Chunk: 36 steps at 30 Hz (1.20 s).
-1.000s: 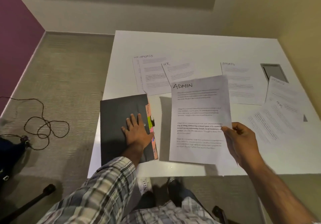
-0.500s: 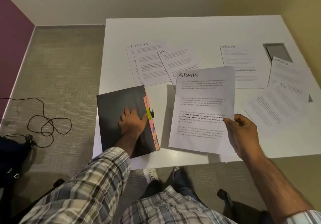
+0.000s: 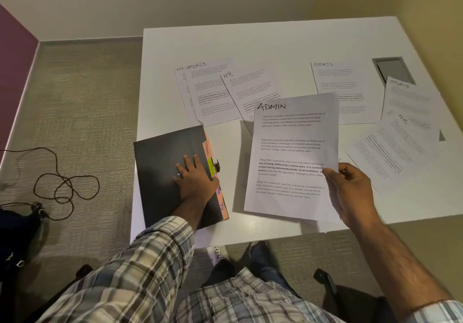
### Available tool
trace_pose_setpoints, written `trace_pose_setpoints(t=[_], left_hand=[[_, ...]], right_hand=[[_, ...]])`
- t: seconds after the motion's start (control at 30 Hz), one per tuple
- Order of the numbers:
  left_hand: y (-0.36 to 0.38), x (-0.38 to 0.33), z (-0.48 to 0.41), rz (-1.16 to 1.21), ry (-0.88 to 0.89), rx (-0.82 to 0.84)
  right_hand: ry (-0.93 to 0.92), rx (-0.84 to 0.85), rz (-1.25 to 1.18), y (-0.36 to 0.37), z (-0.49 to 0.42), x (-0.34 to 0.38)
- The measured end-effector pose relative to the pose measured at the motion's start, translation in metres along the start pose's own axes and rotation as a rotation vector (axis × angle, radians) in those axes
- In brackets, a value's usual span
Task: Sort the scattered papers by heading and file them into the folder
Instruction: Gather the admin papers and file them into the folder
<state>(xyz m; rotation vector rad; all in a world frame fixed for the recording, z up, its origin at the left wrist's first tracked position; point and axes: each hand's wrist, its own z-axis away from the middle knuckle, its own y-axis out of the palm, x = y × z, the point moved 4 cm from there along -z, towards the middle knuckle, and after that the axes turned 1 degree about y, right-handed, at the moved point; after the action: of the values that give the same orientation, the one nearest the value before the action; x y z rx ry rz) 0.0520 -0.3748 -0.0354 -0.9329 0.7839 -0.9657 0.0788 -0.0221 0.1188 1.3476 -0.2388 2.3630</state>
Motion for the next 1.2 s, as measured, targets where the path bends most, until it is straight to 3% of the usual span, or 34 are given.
trace_pose_setpoints(t=[0.17, 0.3, 0.43, 0.57, 0.77, 0.9, 1.03, 1.2], left_hand=[[-0.009, -0.016, -0.007, -0.102, 0.071, -0.094], [-0.013, -0.025, -0.011, -0.185, 0.013, -0.061], [0.000, -0.038, -0.011, -0.256, 0.063, 0.076], [0.002, -0.044, -0.015, -0.231, 0.002, 0.023], [-0.020, -0.029, -0.037, -0.050, -0.142, -0.017], [-0.030, -0.010, -0.041, 0.262, -0.212, 0.004], [-0.048, 0.007, -0.032, 0.497, -0.155, -0.013], [-0.078, 0.022, -0.015, 0.567, -0.090, -0.048]], right_hand=[[0.008, -0.002, -0.010, 0.000, -0.001, -0.001], [0.017, 0.006, -0.028, 0.002, -0.003, -0.004], [0.036, 0.003, 0.001, 0.005, -0.003, -0.008], [0.035, -0.002, 0.014, 0.007, -0.004, -0.008], [0.028, -0.009, 0.012, 0.004, -0.009, -0.007], [0.026, -0.020, 0.032, 0.009, -0.010, -0.009], [-0.008, -0.009, 0.090, 0.024, -0.017, -0.015], [-0.141, -0.027, 0.347, 0.066, -0.018, -0.016]])
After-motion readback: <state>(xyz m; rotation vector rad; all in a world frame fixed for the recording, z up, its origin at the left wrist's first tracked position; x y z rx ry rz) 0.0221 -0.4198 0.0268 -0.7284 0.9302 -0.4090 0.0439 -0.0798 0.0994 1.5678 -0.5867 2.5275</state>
